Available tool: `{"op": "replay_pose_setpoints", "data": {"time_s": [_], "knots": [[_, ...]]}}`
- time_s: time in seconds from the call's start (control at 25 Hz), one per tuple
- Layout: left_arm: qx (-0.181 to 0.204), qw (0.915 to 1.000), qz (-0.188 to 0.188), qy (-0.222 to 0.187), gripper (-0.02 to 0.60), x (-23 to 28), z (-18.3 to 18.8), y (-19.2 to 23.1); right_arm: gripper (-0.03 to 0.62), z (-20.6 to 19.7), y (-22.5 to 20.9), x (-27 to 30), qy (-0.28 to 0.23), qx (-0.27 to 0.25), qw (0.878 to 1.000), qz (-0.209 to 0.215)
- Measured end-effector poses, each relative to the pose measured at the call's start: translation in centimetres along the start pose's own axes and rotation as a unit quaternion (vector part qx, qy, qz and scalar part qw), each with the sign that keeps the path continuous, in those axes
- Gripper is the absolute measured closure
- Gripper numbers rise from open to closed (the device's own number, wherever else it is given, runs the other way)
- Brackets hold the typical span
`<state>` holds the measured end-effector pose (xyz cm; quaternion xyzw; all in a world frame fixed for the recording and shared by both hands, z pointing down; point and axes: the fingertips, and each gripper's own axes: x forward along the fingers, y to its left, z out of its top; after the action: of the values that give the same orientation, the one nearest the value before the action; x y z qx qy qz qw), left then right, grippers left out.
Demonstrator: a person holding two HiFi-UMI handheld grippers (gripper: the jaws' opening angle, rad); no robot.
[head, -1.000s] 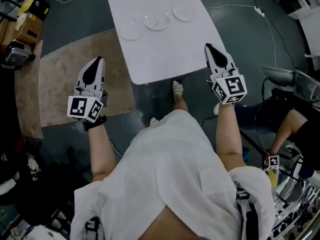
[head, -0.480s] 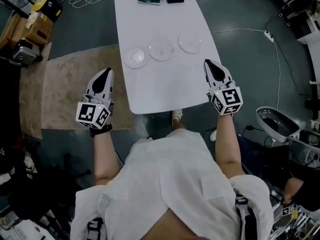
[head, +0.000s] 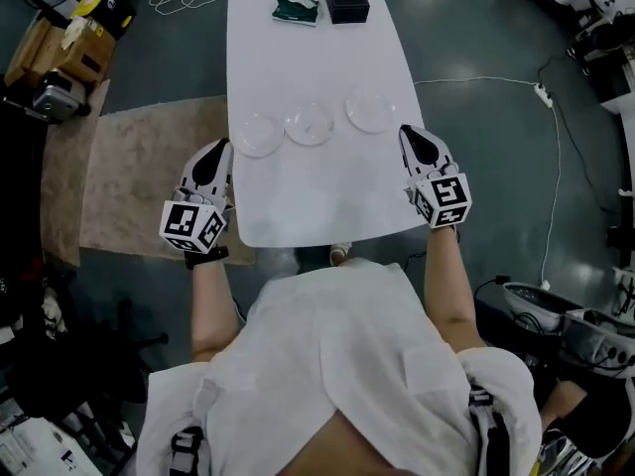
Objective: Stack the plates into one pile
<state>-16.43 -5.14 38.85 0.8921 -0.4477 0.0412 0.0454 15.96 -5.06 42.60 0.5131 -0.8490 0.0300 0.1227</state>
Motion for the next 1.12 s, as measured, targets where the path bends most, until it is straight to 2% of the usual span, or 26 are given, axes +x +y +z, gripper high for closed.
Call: {"op": "replay_pose_setpoints", "data": {"time_s": [0.36,0.52,0.84,1.12], "knots": [[0.006,0.9999,0.009,0.005,0.572,5.2,0.4,-1.9,0.568,-1.0,-3.5,1.6,0.004,0.01,0.999,0.032],[0.009,0.9999,-0.001,0.006,0.572,7.4,0.2,-3.2,0.568,-1.5,-4.7,2.4,0.006,0.009,0.999,0.043],[0.007,0.9998,-0.019,0.004,0.572,9.1,0.5,-3.8,0.568,-2.0,-5.0,3.7,0.019,0.018,0.998,0.055],[0.002,0.9993,-0.032,0.02,0.572,10.1,-0.4,-3.6,0.566,-3.0,-4.5,4.8,0.043,0.03,0.997,0.064]]}}
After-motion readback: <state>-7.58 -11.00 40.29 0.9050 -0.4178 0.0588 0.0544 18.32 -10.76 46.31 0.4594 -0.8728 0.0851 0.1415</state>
